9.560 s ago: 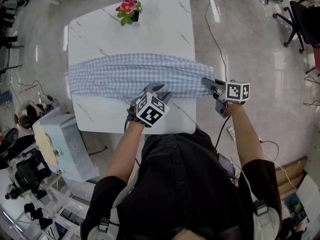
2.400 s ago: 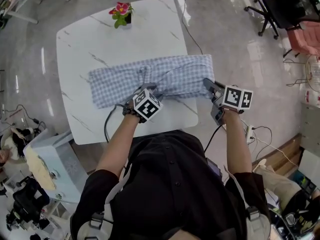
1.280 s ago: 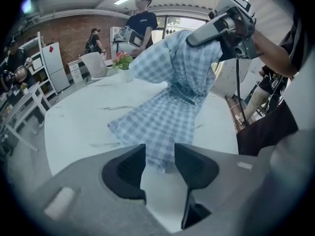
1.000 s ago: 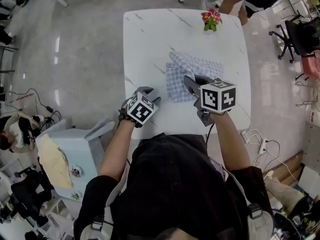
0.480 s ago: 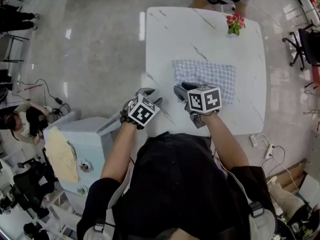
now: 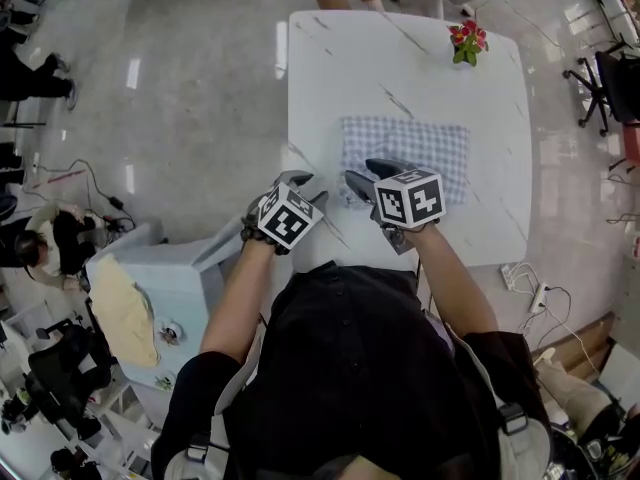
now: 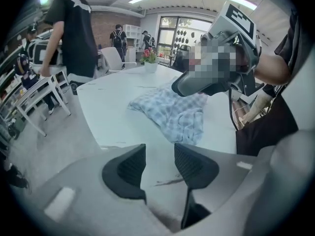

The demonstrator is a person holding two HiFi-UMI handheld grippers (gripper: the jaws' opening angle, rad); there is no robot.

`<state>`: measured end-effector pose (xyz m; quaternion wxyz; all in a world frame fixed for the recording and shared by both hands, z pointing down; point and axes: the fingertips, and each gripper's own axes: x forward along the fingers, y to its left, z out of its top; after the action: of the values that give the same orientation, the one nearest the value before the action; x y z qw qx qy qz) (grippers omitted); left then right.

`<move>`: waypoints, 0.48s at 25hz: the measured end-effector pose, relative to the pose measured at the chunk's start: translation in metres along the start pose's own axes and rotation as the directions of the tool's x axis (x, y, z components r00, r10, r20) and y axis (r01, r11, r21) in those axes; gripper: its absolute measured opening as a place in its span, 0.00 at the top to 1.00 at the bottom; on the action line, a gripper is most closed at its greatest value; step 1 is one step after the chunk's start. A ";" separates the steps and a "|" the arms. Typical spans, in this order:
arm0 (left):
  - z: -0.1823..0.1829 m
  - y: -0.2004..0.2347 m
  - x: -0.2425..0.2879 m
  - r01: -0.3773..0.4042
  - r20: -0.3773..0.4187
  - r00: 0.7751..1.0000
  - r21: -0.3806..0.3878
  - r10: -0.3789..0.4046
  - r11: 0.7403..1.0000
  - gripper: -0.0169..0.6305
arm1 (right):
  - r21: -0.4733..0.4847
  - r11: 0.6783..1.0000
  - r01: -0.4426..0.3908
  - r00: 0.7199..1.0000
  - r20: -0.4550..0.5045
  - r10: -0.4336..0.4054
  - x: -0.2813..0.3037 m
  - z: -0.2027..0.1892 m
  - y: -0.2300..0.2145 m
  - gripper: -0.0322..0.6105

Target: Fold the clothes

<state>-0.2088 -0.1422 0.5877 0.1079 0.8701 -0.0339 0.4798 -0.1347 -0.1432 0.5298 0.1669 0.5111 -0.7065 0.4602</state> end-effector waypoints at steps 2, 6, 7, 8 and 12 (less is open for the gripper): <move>0.011 -0.002 0.003 0.000 0.012 1.000 0.013 0.000 1.000 0.68 | -0.013 0.999 0.039 0.999 0.013 -0.039 -0.011 0.004 -0.015 0.62; 0.035 -0.011 0.009 0.003 0.039 0.999 0.046 -0.005 0.999 0.68 | -0.008 0.993 0.115 0.993 0.026 -0.115 -0.036 0.003 -0.055 0.63; 0.042 -0.014 0.012 0.004 0.043 0.999 0.055 -0.006 0.998 0.68 | -0.007 0.991 0.132 0.991 0.031 -0.131 -0.043 0.003 -0.064 0.63; 0.049 -0.017 0.014 0.003 0.049 0.999 0.062 -0.006 0.998 0.68 | -0.012 0.989 0.150 0.988 0.039 -0.149 -0.051 0.003 -0.074 0.63; 0.075 -0.029 0.023 -0.010 0.072 0.997 0.073 0.005 0.997 0.68 | -0.075 0.970 0.233 0.972 0.050 -0.230 -0.083 -0.004 -0.116 0.66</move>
<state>-0.1297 -0.1299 0.5639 0.0727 0.8900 -0.0234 0.4496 0.0014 -0.0989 0.5289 0.2253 0.5921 -0.6633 0.3984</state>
